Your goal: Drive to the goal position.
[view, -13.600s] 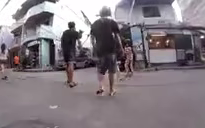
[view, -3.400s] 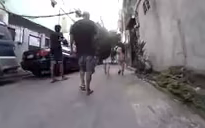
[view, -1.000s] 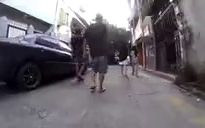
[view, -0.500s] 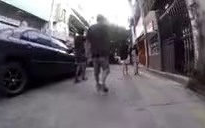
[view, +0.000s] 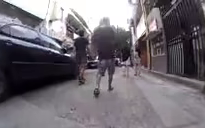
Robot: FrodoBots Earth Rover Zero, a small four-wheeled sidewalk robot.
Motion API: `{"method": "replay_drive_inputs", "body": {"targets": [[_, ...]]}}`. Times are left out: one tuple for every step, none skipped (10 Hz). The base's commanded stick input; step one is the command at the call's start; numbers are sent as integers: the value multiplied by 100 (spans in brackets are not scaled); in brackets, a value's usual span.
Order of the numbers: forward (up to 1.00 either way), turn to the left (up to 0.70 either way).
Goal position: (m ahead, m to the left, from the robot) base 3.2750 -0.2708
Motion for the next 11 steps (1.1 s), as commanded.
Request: {"method": "replay_drive_inputs", "body": {"targets": [[100, 0], [100, 0], [100, 0], [100, 0], [100, 0], [100, 0], [100, -27], [100, -27], [100, -27], [100, -27], [100, -27]]}}
